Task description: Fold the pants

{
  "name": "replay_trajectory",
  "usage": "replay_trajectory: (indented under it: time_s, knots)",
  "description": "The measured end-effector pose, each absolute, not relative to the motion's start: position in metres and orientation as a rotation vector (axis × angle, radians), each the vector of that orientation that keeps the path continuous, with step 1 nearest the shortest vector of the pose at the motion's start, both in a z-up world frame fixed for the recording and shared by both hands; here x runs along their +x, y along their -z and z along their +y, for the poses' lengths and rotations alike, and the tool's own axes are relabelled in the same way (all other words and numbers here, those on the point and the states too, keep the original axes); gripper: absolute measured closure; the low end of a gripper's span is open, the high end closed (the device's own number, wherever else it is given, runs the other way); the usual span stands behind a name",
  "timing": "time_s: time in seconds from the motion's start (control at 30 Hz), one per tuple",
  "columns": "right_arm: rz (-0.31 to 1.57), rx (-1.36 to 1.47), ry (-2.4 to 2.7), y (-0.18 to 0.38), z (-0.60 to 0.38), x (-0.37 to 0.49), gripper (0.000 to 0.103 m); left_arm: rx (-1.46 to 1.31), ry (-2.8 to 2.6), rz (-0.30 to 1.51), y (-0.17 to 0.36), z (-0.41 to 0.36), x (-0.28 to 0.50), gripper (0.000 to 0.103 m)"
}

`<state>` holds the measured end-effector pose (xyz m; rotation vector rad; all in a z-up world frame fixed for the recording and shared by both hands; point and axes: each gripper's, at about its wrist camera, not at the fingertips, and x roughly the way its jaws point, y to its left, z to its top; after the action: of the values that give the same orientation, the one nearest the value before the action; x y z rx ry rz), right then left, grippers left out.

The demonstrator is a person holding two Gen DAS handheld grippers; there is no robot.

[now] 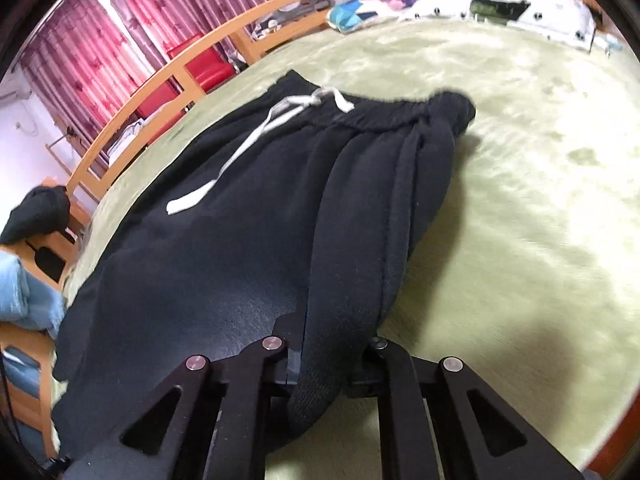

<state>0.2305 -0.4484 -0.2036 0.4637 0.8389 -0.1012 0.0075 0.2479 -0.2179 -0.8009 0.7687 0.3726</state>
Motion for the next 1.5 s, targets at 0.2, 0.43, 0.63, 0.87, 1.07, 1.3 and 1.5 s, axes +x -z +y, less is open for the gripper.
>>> replay_trajectory:
  time_s: [0.2, 0.43, 0.63, 0.87, 1.07, 1.3, 1.5]
  knots:
    - [0.852, 0.385, 0.074, 0.185, -0.445, 0.192, 0.093, -0.779, -0.367, 0.751, 0.206, 0.251, -0.012, 0.093]
    - [0.920, 0.382, 0.044, 0.203, -0.453, 0.182, 0.065, -0.768, -0.379, 0.841, 0.224, 0.241, -0.002, 0.077]
    - [0.934, 0.429, -0.032, 0.214, -0.450, 0.175, 0.070, -0.700, -0.410, 0.807, 0.211, 0.226, 0.011, 0.091]
    - [0.851, 0.415, -0.087, 0.178, -0.438, 0.177, 0.090, -0.695, -0.327, 0.698, 0.144, 0.237, 0.016, 0.094]
    - [0.779, 0.468, -0.141, 0.124, -0.431, 0.216, 0.090, -0.645, -0.297, 0.646, 0.098, 0.237, 0.059, 0.094]
    - [0.738, 0.433, -0.164, 0.077, -0.400, 0.292, 0.091, -0.582, -0.300, 0.599, 0.068, 0.242, 0.139, 0.094]
    - [0.693, 0.435, -0.129, 0.068, -0.378, 0.374, 0.091, -0.555, -0.309, 0.558, 0.059, 0.249, 0.210, 0.094]
